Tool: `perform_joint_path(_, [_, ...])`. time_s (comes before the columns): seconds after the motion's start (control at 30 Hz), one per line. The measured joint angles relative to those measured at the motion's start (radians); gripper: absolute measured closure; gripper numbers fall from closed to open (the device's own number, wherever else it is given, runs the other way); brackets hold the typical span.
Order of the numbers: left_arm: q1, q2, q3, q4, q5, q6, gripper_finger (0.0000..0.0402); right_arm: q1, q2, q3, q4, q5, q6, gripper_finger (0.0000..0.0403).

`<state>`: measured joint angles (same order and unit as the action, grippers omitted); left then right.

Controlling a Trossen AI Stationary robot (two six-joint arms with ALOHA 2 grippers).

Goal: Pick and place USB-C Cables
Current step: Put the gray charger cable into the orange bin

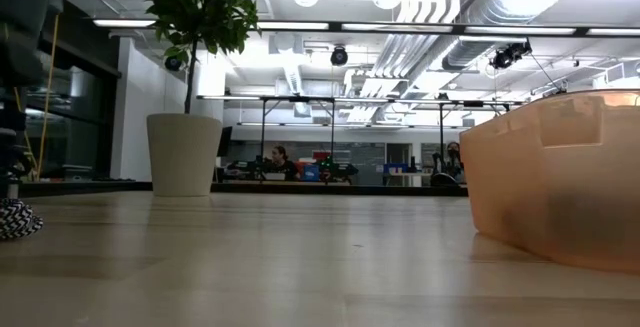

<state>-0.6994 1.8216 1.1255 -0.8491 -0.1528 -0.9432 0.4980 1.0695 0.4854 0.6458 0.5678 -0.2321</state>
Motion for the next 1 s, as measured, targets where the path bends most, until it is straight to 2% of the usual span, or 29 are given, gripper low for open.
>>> perform_joint_path(0.17, [0.002, 0.048, 0.0, 0.008, 0.06, -0.008, 0.0185, 0.0, 0.0, 0.0, 0.0, 0.0, 0.0, 0.0185])
perform_joint_path(0.67, [0.001, 0.068, 0.002, 0.015, 0.045, -0.008, 0.0192, 0.0, 0.0, 0.0, -0.007, 0.0, 0.0, 0.0185])
perform_joint_path(0.8, [0.005, 0.069, 0.002, 0.022, 0.051, 0.024, 0.0237, 0.0, 0.0, 0.0, -0.007, 0.0, 0.0, 0.0185])
perform_joint_path(1.0, [0.026, 0.07, 0.003, 0.018, 0.075, 0.062, 0.037, 0.0, 0.0, 0.0, -0.007, 0.0, 0.0, 0.0185])
